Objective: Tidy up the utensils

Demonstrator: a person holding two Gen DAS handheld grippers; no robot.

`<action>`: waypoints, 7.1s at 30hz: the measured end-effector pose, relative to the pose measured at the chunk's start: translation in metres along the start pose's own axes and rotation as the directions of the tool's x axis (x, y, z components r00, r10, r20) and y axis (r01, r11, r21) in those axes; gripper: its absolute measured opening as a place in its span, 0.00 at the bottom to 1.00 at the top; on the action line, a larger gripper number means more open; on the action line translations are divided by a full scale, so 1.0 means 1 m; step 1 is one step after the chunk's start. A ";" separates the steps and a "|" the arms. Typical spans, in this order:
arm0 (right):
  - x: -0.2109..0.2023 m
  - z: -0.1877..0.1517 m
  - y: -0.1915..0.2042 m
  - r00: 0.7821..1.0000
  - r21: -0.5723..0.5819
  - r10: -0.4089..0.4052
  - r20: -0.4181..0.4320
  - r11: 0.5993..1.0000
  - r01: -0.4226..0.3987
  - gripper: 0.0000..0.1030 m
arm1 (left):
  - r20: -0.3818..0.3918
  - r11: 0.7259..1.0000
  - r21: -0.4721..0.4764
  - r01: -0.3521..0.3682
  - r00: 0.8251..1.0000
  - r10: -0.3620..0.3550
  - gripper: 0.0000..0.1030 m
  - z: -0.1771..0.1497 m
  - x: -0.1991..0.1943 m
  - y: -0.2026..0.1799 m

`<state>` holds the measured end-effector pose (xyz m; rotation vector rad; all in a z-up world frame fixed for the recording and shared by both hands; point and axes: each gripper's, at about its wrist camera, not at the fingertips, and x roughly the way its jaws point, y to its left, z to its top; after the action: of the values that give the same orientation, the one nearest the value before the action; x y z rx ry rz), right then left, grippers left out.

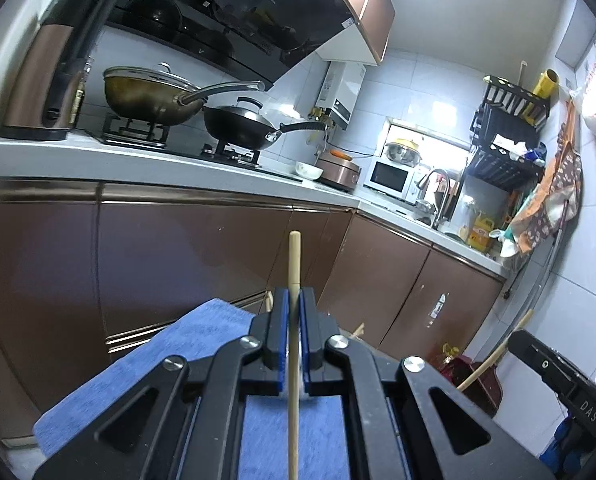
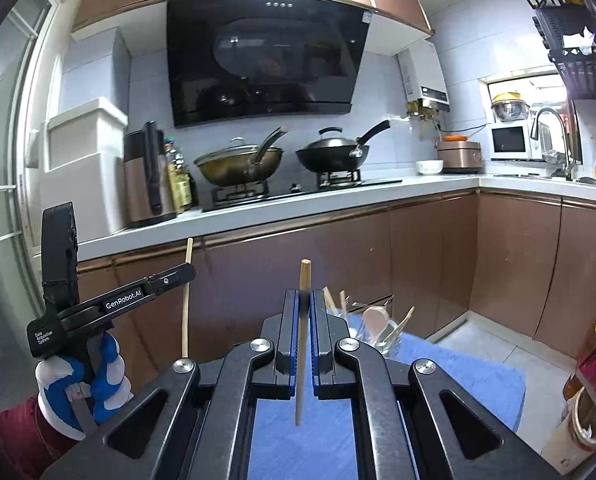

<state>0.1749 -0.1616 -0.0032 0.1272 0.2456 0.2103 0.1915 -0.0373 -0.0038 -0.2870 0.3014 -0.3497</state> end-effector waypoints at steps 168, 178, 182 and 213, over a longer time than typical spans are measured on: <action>-0.022 -0.044 -0.018 0.954 0.063 -0.300 0.020 0.953 0.298 1.00 | 0.149 0.924 0.198 -0.327 0.942 0.301 0.73 -0.012 -0.054 0.000; -0.064 -0.041 0.003 0.909 0.064 -0.408 0.089 0.913 0.404 1.00 | 0.199 0.888 0.219 -0.404 0.909 0.365 0.77 -0.028 -0.110 -0.002; -0.079 -0.039 0.007 0.891 0.076 -0.437 0.118 0.899 0.431 1.00 | 0.220 0.883 0.219 -0.414 0.903 0.369 0.77 -0.032 -0.125 -0.001; -0.108 -0.043 0.016 0.838 0.081 -0.520 0.169 0.854 0.514 1.00 | 0.238 0.878 0.208 -0.431 0.893 0.382 0.77 -0.045 -0.153 0.002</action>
<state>0.0583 -0.1662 -0.0174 0.1078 0.0898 -0.3483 0.0395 0.0122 -0.0095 0.0049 0.1190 0.0620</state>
